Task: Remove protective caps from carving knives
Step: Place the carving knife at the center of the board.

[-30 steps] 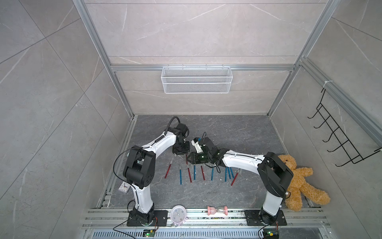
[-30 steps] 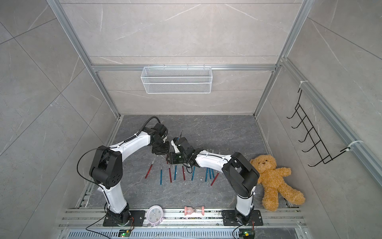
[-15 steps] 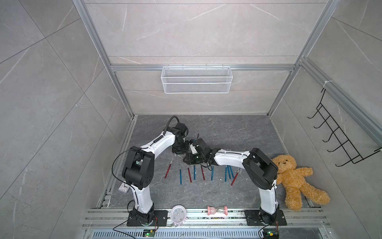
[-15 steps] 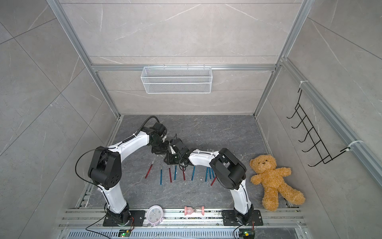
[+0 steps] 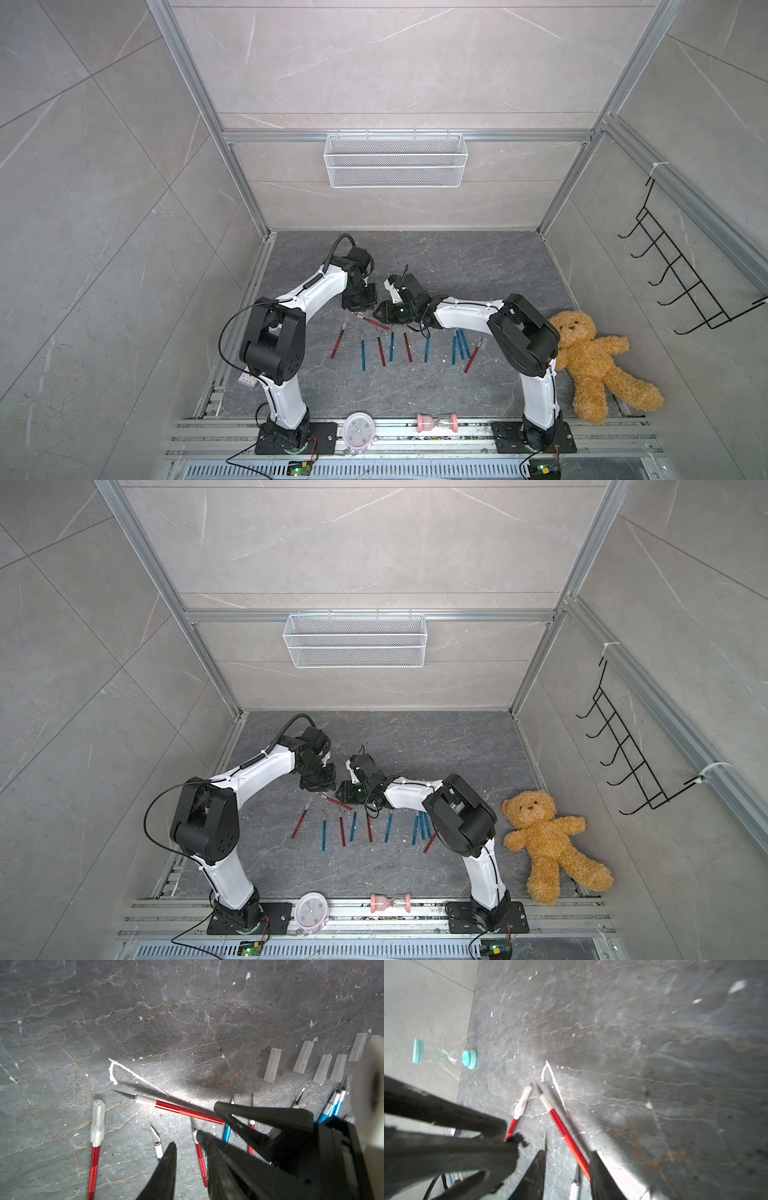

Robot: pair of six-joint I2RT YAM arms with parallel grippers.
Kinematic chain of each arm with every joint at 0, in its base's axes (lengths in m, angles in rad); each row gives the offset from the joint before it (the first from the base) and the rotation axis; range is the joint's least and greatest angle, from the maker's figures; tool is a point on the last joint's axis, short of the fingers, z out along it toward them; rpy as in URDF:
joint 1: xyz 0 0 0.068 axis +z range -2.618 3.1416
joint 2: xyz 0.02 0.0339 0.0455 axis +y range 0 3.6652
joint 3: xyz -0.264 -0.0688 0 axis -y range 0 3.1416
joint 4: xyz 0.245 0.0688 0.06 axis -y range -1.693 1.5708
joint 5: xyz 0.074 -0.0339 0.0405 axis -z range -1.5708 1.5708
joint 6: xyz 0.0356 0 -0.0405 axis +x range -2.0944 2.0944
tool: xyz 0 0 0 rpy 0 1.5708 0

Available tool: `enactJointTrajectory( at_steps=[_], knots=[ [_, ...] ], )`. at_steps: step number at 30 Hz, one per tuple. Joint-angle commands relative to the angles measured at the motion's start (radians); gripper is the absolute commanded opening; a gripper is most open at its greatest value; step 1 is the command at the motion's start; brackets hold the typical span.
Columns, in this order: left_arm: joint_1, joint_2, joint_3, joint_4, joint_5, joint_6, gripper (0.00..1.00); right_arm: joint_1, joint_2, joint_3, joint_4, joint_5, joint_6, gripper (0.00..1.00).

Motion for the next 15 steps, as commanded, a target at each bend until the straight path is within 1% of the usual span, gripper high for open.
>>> enactJointTrajectory(
  at_steps=[1, 6, 10, 13, 15],
  knots=[
    [0.01, -0.046, -0.008, -0.026, 0.025, 0.02, 0.28, -0.005, -0.007, -0.024, 0.034, -0.002, 0.023, 0.37],
    [0.019, -0.052, -0.01, -0.027, 0.016, 0.02, 0.29, -0.015, -0.031, -0.032, 0.035, -0.004, 0.021, 0.37],
    [0.045, -0.08, -0.032, -0.043, -0.018, 0.022, 0.3, -0.022, -0.072, -0.038, 0.014, 0.001, 0.007, 0.37],
    [0.08, -0.122, -0.075, -0.045, -0.026, 0.022, 0.34, -0.031, -0.11, -0.044, -0.002, 0.005, -0.003, 0.37],
    [0.101, -0.145, -0.101, -0.053, -0.04, 0.021, 0.41, -0.038, -0.136, -0.047, -0.013, 0.005, -0.009, 0.37]
  ],
)
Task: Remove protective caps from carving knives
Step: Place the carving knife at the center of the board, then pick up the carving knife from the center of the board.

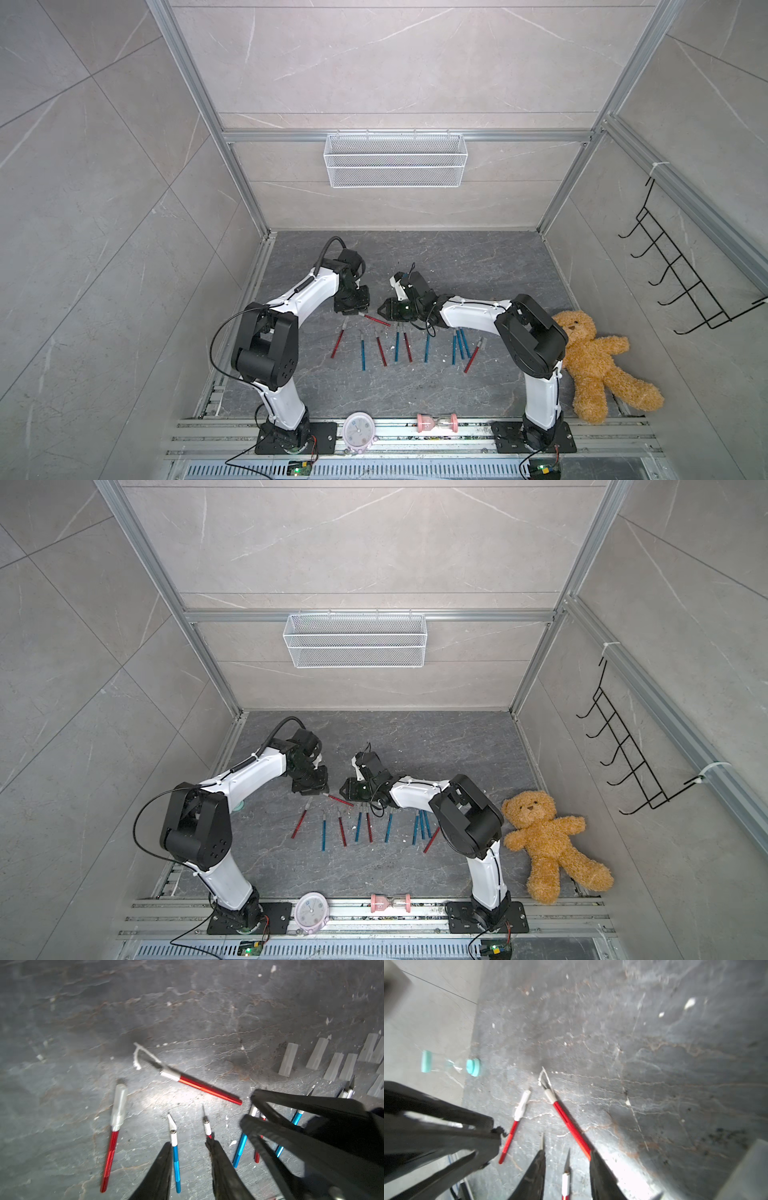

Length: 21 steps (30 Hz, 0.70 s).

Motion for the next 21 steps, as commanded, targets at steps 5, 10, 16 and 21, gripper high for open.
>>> enactJointTrajectory(
  at_steps=[5, 10, 16, 21],
  knots=[
    [0.063, -0.104, -0.068, -0.062, -0.084, 0.008, 0.48, -0.035, -0.136, -0.026, -0.058, 0.003, -0.035, 0.38],
    [0.074, -0.11, -0.121, -0.075, -0.145, -0.009, 0.52, -0.072, -0.223, -0.077, -0.085, 0.005, -0.047, 0.4],
    [0.073, -0.107, -0.175, -0.067, -0.176, -0.02, 0.55, -0.136, -0.35, -0.16, -0.147, 0.011, -0.072, 0.44],
    [0.061, -0.093, -0.193, -0.073, -0.218, -0.02, 0.57, -0.19, -0.445, -0.237, -0.174, 0.004, -0.081, 0.52]
  ],
)
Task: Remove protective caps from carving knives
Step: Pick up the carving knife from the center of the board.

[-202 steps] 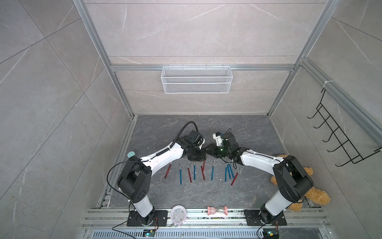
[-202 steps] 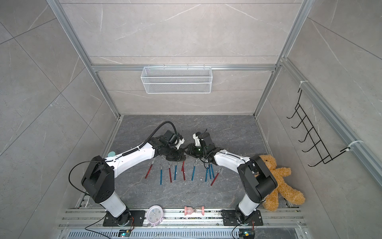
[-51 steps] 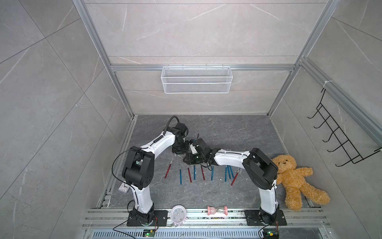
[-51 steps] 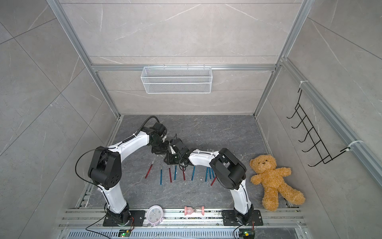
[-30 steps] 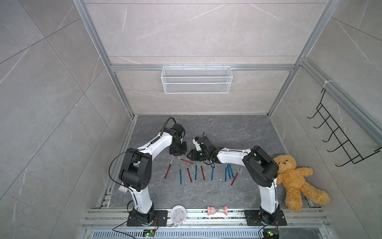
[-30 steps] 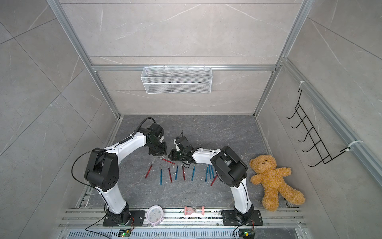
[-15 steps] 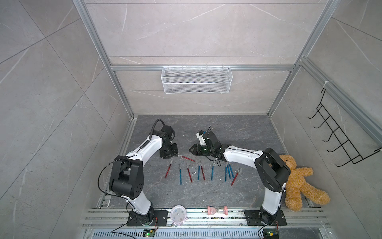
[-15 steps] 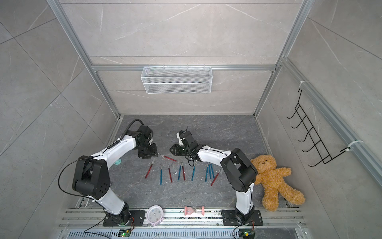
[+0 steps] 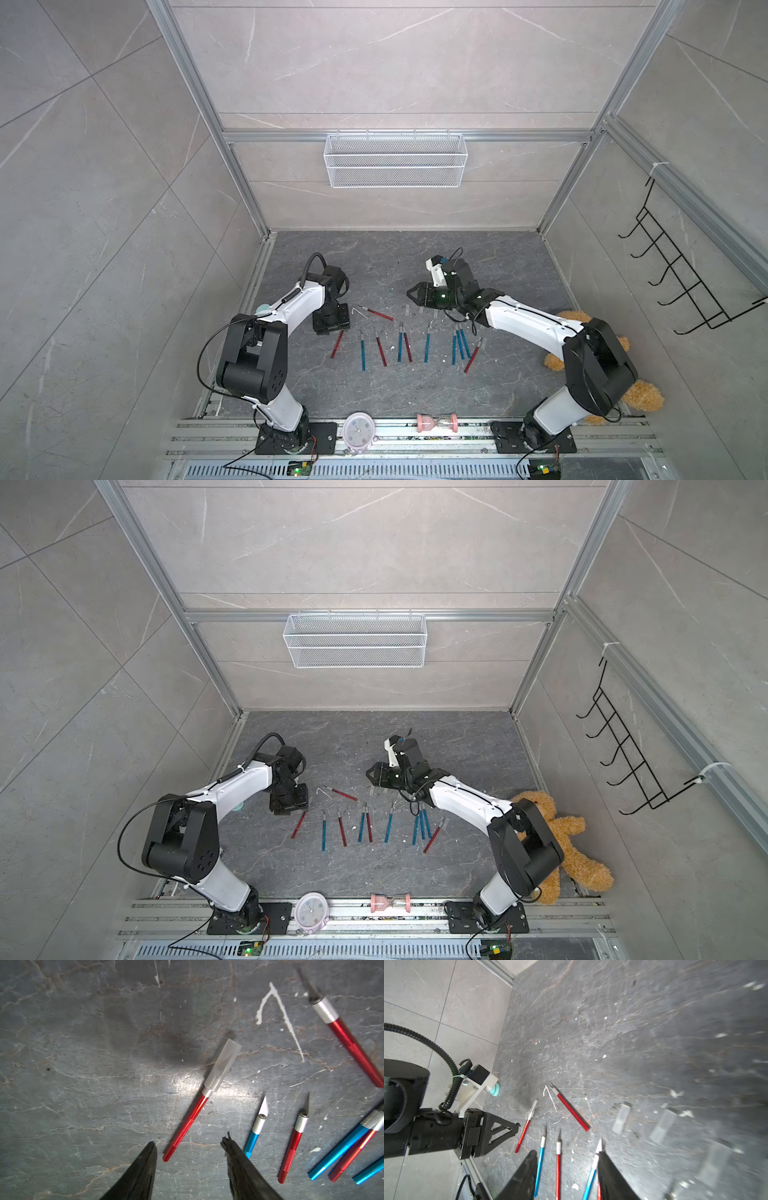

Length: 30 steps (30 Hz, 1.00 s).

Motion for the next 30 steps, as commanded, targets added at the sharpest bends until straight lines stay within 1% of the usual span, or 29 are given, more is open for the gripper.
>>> enactJointTrajectory(
  at_steps=[1, 2, 4, 6, 12, 25, 30],
  knots=[
    [-0.01, -0.006, -0.001, -0.038, -0.059, -0.013, 0.57, -0.03, -0.072, -0.054, -0.053, -0.001, -0.026, 0.53],
    [-0.015, 0.002, 0.001, -0.041, -0.067, -0.014, 0.57, -0.037, -0.087, -0.067, -0.056, -0.001, -0.026, 0.55],
    [-0.025, 0.022, 0.002, -0.041, -0.065, -0.017, 0.57, -0.048, -0.114, -0.088, -0.065, -0.001, -0.025, 0.61],
    [-0.034, 0.038, 0.001, -0.037, -0.062, -0.02, 0.57, -0.053, -0.133, -0.105, -0.068, -0.005, -0.024, 0.64],
    [-0.048, 0.064, -0.004, -0.012, -0.037, -0.014, 0.55, -0.068, -0.172, -0.146, -0.071, -0.004, -0.017, 0.66],
    [-0.049, 0.129, -0.022, 0.03, -0.007, 0.002, 0.43, -0.093, -0.211, -0.197, -0.062, 0.002, -0.01, 0.66],
    [-0.048, 0.133, -0.034, 0.043, -0.004, -0.001, 0.37, -0.099, -0.214, -0.202, -0.061, 0.0, -0.01, 0.66]
  ],
)
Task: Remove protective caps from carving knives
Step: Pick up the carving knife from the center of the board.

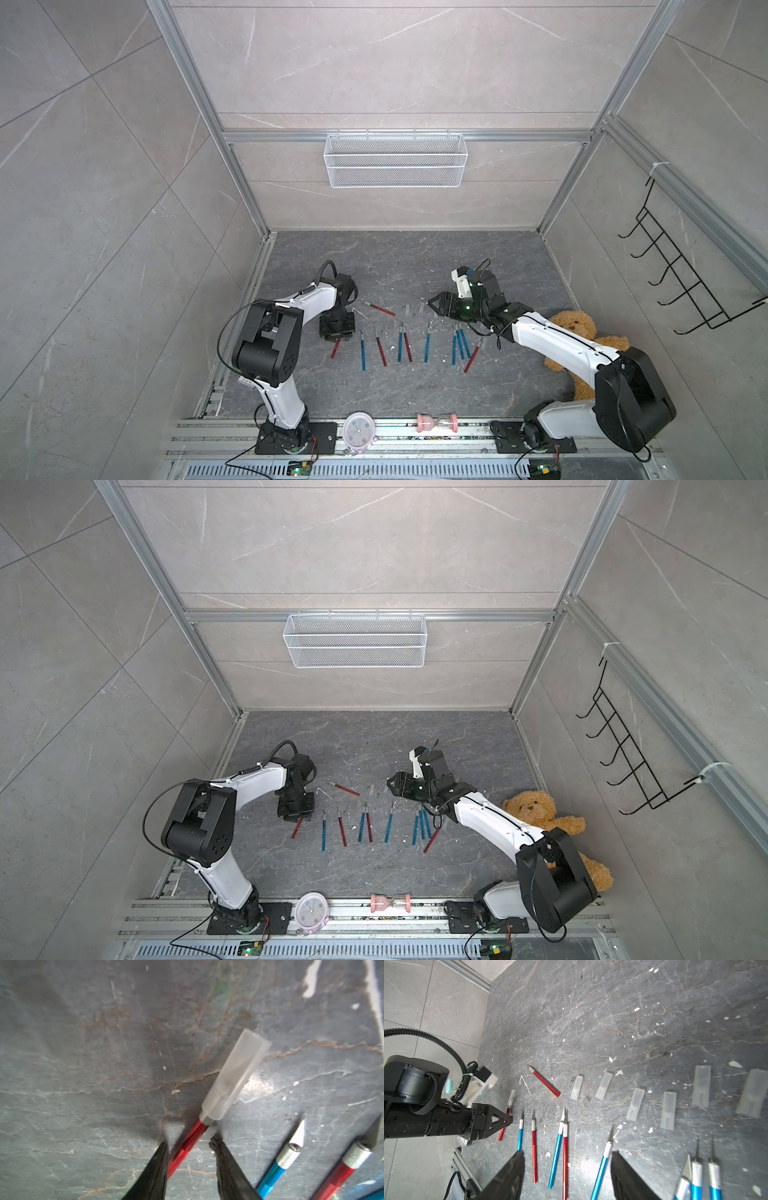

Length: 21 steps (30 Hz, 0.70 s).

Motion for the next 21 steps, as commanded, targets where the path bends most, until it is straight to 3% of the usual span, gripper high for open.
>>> enactJointTrajectory(
  at_steps=[1, 21],
  knots=[
    [-0.001, 0.007, -0.019, 0.005, 0.013, 0.002, 0.35, -0.006, -0.026, -0.017, -0.008, 0.004, 0.002, 0.66],
    [0.0, 0.006, -0.05, 0.037, 0.035, 0.006, 0.15, -0.01, -0.044, -0.026, -0.007, 0.008, 0.011, 0.66]
  ],
)
